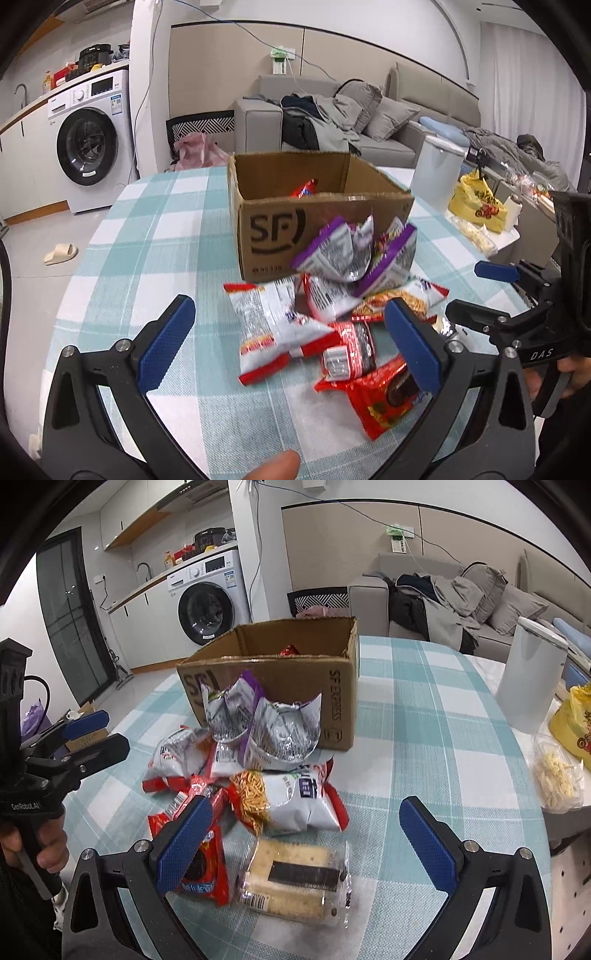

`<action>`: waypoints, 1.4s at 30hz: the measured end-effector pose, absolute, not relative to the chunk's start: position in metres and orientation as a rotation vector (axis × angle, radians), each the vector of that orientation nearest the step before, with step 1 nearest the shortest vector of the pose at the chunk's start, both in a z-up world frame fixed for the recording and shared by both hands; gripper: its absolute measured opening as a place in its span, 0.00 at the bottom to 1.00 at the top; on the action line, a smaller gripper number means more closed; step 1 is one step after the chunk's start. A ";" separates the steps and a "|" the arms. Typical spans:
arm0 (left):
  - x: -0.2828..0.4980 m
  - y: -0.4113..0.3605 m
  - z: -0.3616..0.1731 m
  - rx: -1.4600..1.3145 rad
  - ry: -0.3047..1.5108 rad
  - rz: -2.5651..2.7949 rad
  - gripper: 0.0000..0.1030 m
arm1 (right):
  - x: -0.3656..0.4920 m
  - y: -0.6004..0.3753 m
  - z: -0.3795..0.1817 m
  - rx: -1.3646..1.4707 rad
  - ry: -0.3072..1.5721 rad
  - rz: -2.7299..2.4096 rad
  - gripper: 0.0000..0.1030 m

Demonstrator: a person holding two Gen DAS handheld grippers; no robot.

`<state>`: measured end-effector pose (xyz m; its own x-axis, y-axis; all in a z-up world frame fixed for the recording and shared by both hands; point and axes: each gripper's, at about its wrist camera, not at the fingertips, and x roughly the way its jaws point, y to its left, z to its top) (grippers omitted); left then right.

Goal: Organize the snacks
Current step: 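Move both tools back over the remaining snack pile, then grasp the clear cracker pack with the right tool while the left tool grasps the red Oreo pack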

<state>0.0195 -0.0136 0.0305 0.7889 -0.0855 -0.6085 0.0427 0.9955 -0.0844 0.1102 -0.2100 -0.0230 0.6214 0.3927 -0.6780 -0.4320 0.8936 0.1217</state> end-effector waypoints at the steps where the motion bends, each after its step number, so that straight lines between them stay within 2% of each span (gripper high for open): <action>1: 0.022 -0.015 0.029 -0.069 0.666 -0.071 0.99 | 0.110 -0.209 -0.024 -0.061 0.777 0.474 1.00; 22: 0.035 -0.041 -0.008 -0.022 0.775 -0.112 0.99 | 0.115 -0.196 -0.075 -0.192 0.996 0.504 1.00; 39: 0.036 -0.035 -0.011 -0.024 0.779 -0.111 0.99 | 0.110 -0.202 -0.085 -0.259 1.011 0.515 1.00; 41: 0.036 -0.035 -0.011 -0.024 0.777 -0.113 0.99 | 0.109 -0.201 -0.085 -0.260 1.004 0.523 0.99; 42: 0.036 -0.035 -0.011 -0.024 0.780 -0.112 0.99 | 0.108 -0.200 -0.086 -0.271 0.992 0.530 0.95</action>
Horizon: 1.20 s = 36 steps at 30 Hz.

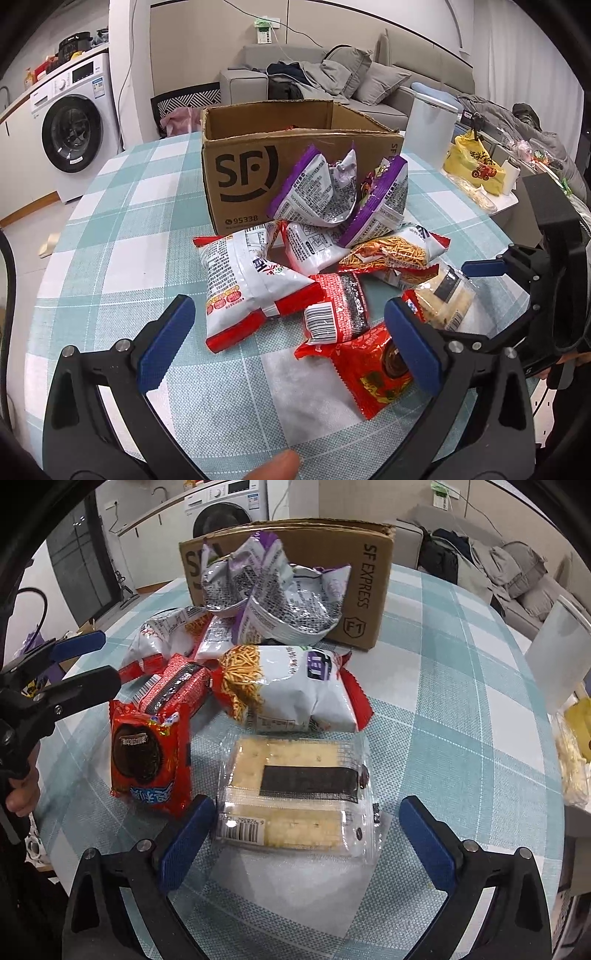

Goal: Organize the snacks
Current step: 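Grasp the clear cracker pack with the right tool while the left tool grasps the red Oreo pack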

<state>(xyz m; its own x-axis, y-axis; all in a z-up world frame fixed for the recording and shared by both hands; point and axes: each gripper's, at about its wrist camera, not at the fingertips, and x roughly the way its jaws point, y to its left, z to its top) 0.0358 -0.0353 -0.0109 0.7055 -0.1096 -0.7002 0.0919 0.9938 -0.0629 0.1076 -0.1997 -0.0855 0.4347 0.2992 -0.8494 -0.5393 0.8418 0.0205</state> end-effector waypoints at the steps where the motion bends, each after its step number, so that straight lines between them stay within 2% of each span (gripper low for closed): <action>1: 0.036 -0.036 -0.011 -0.023 0.782 -0.112 0.99 | 0.104 -0.197 -0.085 -0.282 0.973 0.546 0.88; 4: 0.035 -0.036 -0.011 -0.022 0.783 -0.111 0.99 | 0.100 -0.194 -0.082 -0.290 0.949 0.583 0.72; 7: 0.034 -0.036 -0.011 -0.026 0.781 -0.118 0.99 | 0.098 -0.194 -0.079 -0.306 0.933 0.600 0.60; 8: 0.034 -0.037 -0.011 -0.024 0.780 -0.118 0.99 | 0.097 -0.195 -0.077 -0.313 0.925 0.606 0.59; 16: 0.033 -0.040 -0.012 -0.018 0.790 -0.148 0.99 | 0.081 -0.208 -0.058 -0.349 0.867 0.671 0.59; 24: 0.031 -0.062 -0.023 0.030 0.836 -0.212 0.99 | 0.076 -0.232 -0.025 -0.230 0.743 0.677 0.59; 36: 0.030 -0.093 -0.036 -0.040 0.918 -0.189 0.99 | 0.091 -0.237 -0.026 -0.154 0.735 0.605 0.59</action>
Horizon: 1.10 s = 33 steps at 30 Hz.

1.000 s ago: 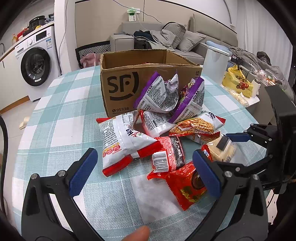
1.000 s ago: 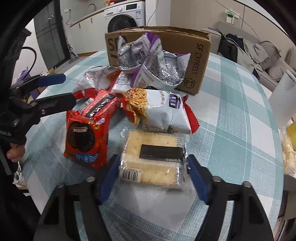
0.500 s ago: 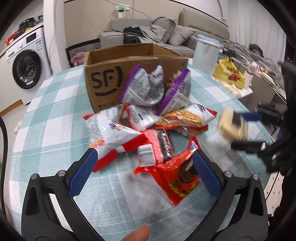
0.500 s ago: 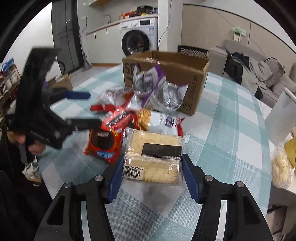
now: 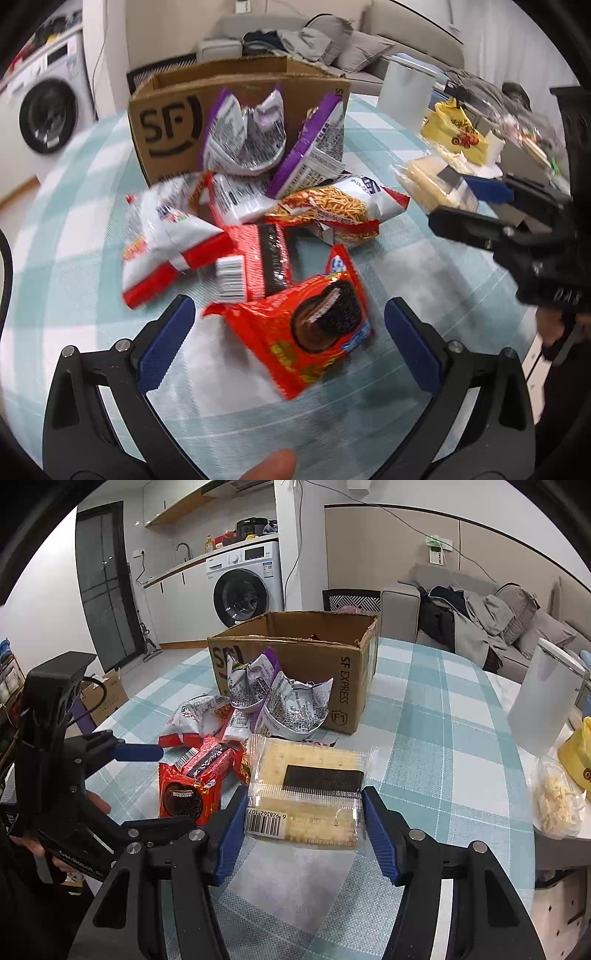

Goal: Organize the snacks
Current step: 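Grasp the clear cracker pack with the right tool while the left tool grasps the red Oreo pack, then lift both packs into the cardboard box and release them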

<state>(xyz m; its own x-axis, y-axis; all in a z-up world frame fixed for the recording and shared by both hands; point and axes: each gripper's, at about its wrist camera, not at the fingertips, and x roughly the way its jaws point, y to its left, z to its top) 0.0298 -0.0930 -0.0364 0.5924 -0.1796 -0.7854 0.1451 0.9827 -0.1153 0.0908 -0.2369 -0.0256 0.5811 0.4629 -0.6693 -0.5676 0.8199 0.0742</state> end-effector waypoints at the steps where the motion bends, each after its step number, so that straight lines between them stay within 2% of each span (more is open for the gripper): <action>1: 0.032 -0.095 -0.039 -0.045 0.925 -0.179 0.99 | 0.092 -0.236 -0.026 -0.154 0.736 0.604 0.59; 11: 0.041 -0.104 -0.060 0.009 0.985 -0.066 0.99 | 0.088 -0.230 -0.028 -0.182 0.740 0.609 0.60; 13: 0.037 -0.097 -0.060 0.007 0.989 -0.084 0.91 | 0.088 -0.230 -0.028 -0.184 0.741 0.606 0.60; 15: 0.034 -0.096 -0.061 -0.011 0.996 -0.144 0.68 | 0.088 -0.231 -0.028 -0.184 0.740 0.604 0.60; 18: 0.029 -0.104 -0.057 0.017 0.982 -0.188 0.44 | 0.087 -0.231 -0.027 -0.184 0.736 0.607 0.60; 33: 0.020 -0.090 -0.013 -0.038 0.882 -0.260 0.42 | 0.082 -0.232 -0.016 -0.155 0.684 0.607 0.60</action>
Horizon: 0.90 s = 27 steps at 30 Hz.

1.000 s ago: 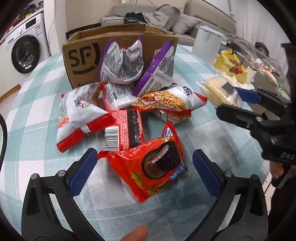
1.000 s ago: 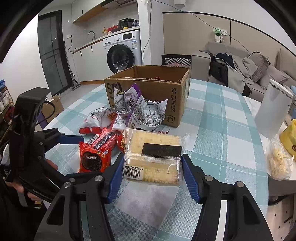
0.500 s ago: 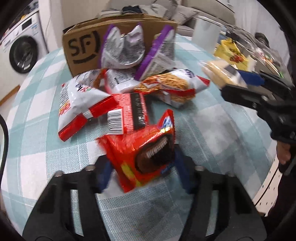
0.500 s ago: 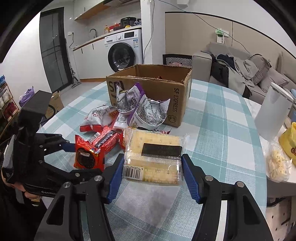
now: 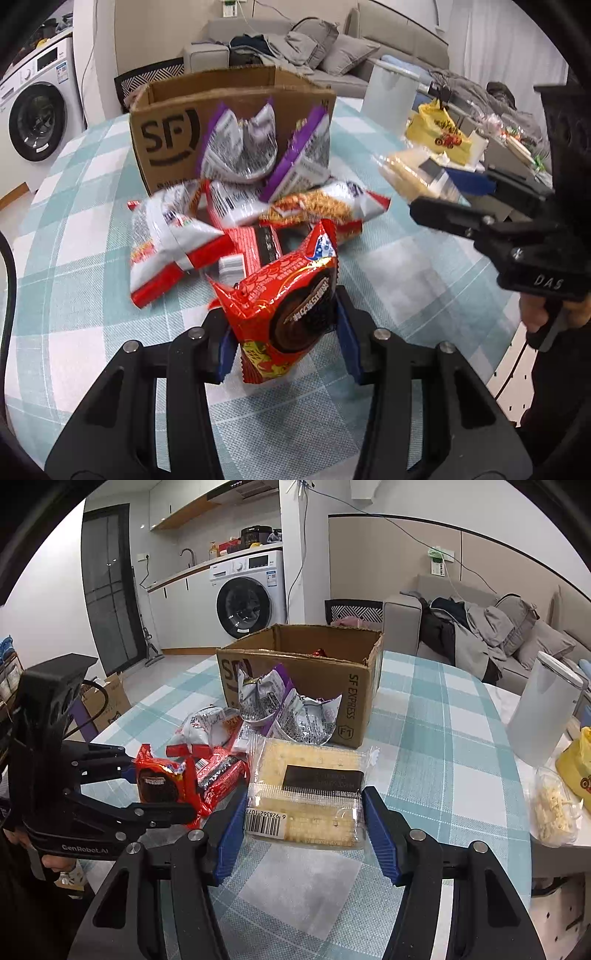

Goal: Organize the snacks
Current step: 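Lift both packs into the cardboard box and release them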

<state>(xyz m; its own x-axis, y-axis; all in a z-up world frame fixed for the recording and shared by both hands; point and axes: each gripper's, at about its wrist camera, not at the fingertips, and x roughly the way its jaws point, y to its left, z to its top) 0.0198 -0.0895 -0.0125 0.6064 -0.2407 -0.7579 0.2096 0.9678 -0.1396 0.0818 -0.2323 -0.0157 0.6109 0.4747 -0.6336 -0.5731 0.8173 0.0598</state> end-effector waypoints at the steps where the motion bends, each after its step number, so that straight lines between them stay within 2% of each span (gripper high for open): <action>1: 0.019 -0.086 -0.008 -0.043 0.870 -0.261 0.42 | 0.082 -0.232 -0.015 -0.150 0.679 0.607 0.60; 13: 0.031 -0.053 0.047 -0.029 0.719 -0.195 0.42 | 0.089 -0.217 0.001 -0.089 0.651 0.596 0.60; 27: 0.076 -0.018 0.080 -0.052 0.617 -0.127 0.42 | 0.122 -0.191 0.037 -0.059 0.598 0.580 0.60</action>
